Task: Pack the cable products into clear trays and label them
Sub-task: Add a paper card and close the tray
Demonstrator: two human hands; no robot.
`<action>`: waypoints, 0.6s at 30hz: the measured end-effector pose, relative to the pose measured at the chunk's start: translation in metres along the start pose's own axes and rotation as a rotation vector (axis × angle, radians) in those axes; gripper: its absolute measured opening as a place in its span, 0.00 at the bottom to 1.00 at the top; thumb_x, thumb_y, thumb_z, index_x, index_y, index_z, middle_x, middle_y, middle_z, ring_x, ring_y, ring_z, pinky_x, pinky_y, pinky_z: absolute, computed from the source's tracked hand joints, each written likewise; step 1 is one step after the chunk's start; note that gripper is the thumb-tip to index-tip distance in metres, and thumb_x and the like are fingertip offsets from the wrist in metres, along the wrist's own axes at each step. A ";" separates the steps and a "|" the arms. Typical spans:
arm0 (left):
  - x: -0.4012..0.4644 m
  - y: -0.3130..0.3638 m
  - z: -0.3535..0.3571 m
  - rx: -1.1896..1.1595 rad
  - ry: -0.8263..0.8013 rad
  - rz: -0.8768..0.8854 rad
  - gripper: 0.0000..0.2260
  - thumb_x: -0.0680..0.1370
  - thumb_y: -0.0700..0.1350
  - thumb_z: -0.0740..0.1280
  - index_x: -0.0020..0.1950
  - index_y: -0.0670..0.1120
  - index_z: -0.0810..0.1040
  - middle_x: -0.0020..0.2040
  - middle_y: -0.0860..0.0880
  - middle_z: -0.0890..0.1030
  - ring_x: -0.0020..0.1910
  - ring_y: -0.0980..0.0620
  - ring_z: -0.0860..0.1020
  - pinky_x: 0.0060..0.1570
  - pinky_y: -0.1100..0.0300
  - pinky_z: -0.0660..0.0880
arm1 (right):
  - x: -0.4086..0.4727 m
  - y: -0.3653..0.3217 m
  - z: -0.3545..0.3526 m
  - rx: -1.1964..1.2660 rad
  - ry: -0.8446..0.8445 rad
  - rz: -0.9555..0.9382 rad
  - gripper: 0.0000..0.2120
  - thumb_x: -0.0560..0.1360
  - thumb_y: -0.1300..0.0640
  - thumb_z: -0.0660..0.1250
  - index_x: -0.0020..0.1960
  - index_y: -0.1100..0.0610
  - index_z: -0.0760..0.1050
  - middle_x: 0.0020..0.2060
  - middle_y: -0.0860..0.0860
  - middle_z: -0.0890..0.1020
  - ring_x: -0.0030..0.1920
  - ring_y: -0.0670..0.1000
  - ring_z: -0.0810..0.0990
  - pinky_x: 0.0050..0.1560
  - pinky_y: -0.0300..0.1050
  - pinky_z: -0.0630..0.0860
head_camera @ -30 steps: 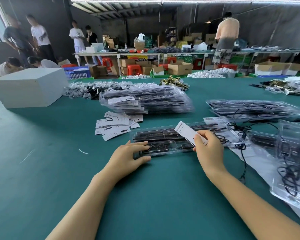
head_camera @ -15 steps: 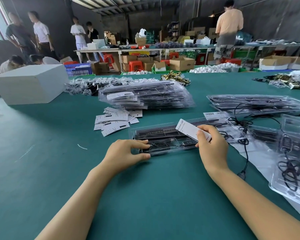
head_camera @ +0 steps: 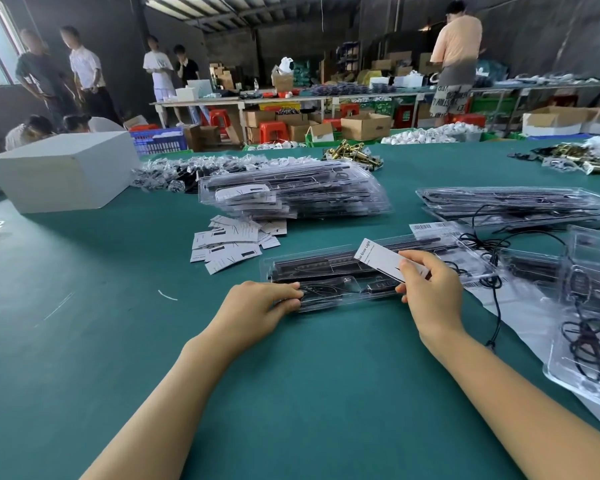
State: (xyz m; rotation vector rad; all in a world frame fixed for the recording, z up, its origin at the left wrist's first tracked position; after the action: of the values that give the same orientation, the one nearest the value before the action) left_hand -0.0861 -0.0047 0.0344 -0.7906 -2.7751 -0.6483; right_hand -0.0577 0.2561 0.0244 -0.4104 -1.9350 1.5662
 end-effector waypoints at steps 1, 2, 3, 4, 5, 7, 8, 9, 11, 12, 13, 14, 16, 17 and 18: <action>-0.001 0.003 0.000 0.030 0.007 0.016 0.09 0.80 0.50 0.65 0.57 0.54 0.82 0.60 0.62 0.79 0.61 0.59 0.77 0.53 0.65 0.71 | 0.000 0.000 0.000 0.009 -0.002 0.002 0.10 0.77 0.61 0.63 0.45 0.46 0.78 0.38 0.46 0.81 0.24 0.41 0.76 0.27 0.41 0.74; -0.001 0.005 -0.001 0.055 0.017 0.027 0.10 0.80 0.50 0.63 0.58 0.54 0.81 0.60 0.61 0.79 0.61 0.56 0.77 0.53 0.62 0.72 | -0.001 -0.001 0.000 0.017 -0.006 0.004 0.11 0.77 0.60 0.63 0.43 0.45 0.77 0.38 0.45 0.81 0.25 0.41 0.76 0.27 0.41 0.74; -0.002 0.007 -0.002 0.073 0.024 0.036 0.10 0.81 0.50 0.62 0.59 0.53 0.81 0.60 0.60 0.79 0.60 0.55 0.78 0.53 0.60 0.73 | -0.002 -0.001 0.000 0.020 -0.010 0.005 0.11 0.76 0.60 0.63 0.43 0.44 0.77 0.38 0.45 0.81 0.25 0.41 0.76 0.27 0.40 0.74; -0.003 0.008 -0.002 0.092 0.024 0.046 0.11 0.81 0.50 0.61 0.59 0.52 0.80 0.60 0.59 0.80 0.59 0.53 0.78 0.52 0.59 0.73 | -0.002 -0.002 0.000 0.020 -0.014 0.005 0.12 0.76 0.60 0.63 0.42 0.44 0.77 0.38 0.45 0.81 0.25 0.41 0.76 0.28 0.40 0.73; -0.004 0.009 -0.001 0.121 0.004 0.055 0.12 0.82 0.51 0.60 0.60 0.51 0.78 0.59 0.57 0.81 0.57 0.50 0.79 0.52 0.57 0.74 | -0.003 -0.001 0.001 0.019 -0.015 0.007 0.12 0.76 0.60 0.63 0.42 0.44 0.77 0.38 0.45 0.81 0.25 0.42 0.76 0.28 0.40 0.73; -0.005 0.012 0.003 0.236 -0.072 0.094 0.13 0.82 0.52 0.57 0.61 0.46 0.73 0.57 0.51 0.81 0.52 0.45 0.79 0.50 0.52 0.74 | -0.003 0.000 0.001 0.017 -0.016 0.015 0.12 0.76 0.60 0.63 0.42 0.44 0.77 0.38 0.45 0.81 0.24 0.42 0.76 0.28 0.40 0.73; -0.005 0.013 0.004 0.306 -0.112 0.126 0.15 0.83 0.53 0.56 0.61 0.44 0.71 0.56 0.49 0.80 0.50 0.42 0.78 0.48 0.51 0.74 | -0.003 0.001 0.002 0.016 -0.014 0.019 0.11 0.76 0.60 0.63 0.42 0.45 0.77 0.38 0.46 0.81 0.24 0.42 0.75 0.28 0.40 0.73; -0.005 0.014 0.005 0.357 -0.143 0.155 0.16 0.83 0.53 0.55 0.60 0.42 0.69 0.57 0.47 0.78 0.48 0.40 0.77 0.47 0.50 0.74 | -0.003 0.001 0.002 0.014 -0.012 0.021 0.11 0.76 0.61 0.63 0.43 0.45 0.77 0.38 0.46 0.81 0.24 0.42 0.75 0.28 0.40 0.72; -0.006 0.014 0.003 0.400 -0.177 0.202 0.15 0.83 0.52 0.55 0.55 0.40 0.69 0.68 0.45 0.71 0.50 0.38 0.78 0.47 0.49 0.75 | -0.003 0.001 0.003 0.000 -0.015 0.007 0.10 0.77 0.61 0.62 0.45 0.47 0.77 0.39 0.45 0.81 0.25 0.43 0.76 0.28 0.41 0.73; -0.007 0.013 0.001 0.382 -0.174 0.224 0.14 0.83 0.52 0.55 0.53 0.40 0.70 0.73 0.46 0.66 0.53 0.39 0.78 0.50 0.49 0.75 | -0.003 0.001 0.004 -0.012 -0.021 -0.006 0.09 0.77 0.61 0.62 0.46 0.48 0.77 0.40 0.44 0.81 0.25 0.43 0.77 0.29 0.41 0.73; -0.009 0.012 -0.001 0.324 -0.161 0.238 0.13 0.82 0.51 0.57 0.53 0.40 0.71 0.74 0.46 0.65 0.57 0.42 0.77 0.54 0.51 0.74 | -0.003 0.001 0.006 -0.026 -0.030 -0.019 0.08 0.77 0.61 0.62 0.47 0.49 0.77 0.40 0.44 0.81 0.26 0.44 0.77 0.29 0.42 0.74; -0.012 0.012 -0.004 0.247 -0.137 0.247 0.12 0.82 0.49 0.59 0.53 0.41 0.73 0.73 0.47 0.66 0.60 0.45 0.76 0.56 0.54 0.74 | -0.004 0.001 0.007 -0.038 -0.039 -0.029 0.08 0.77 0.60 0.62 0.47 0.50 0.77 0.41 0.44 0.81 0.27 0.45 0.78 0.30 0.43 0.74; -0.020 0.012 -0.010 0.162 -0.050 0.284 0.08 0.80 0.45 0.63 0.52 0.41 0.77 0.66 0.46 0.73 0.59 0.47 0.77 0.57 0.58 0.72 | -0.003 0.002 0.009 -0.053 -0.051 -0.034 0.07 0.77 0.60 0.61 0.47 0.50 0.76 0.41 0.45 0.81 0.27 0.46 0.79 0.30 0.43 0.74; -0.022 0.012 -0.011 0.148 -0.011 0.301 0.07 0.80 0.43 0.64 0.51 0.40 0.78 0.63 0.46 0.76 0.57 0.47 0.78 0.58 0.58 0.72 | -0.002 0.003 0.010 -0.053 -0.050 -0.029 0.08 0.77 0.61 0.61 0.46 0.50 0.75 0.41 0.46 0.81 0.28 0.46 0.79 0.29 0.43 0.73; -0.023 0.010 -0.011 0.110 0.013 0.292 0.06 0.79 0.41 0.65 0.50 0.40 0.79 0.60 0.47 0.77 0.55 0.47 0.78 0.59 0.58 0.72 | -0.001 0.004 0.009 -0.049 -0.046 -0.018 0.08 0.77 0.61 0.61 0.45 0.49 0.75 0.41 0.47 0.81 0.27 0.46 0.78 0.29 0.42 0.73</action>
State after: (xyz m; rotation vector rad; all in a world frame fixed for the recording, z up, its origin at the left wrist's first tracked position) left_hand -0.0610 -0.0127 0.0414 -1.1316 -2.5832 -0.4408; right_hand -0.0633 0.2490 0.0195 -0.3789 -2.0099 1.5316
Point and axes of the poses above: each hand's wrist, its own x-axis towards the middle knuckle, its own z-axis out of the palm, y = z × x, the point moved 7 cm from there along x, towards the middle knuckle
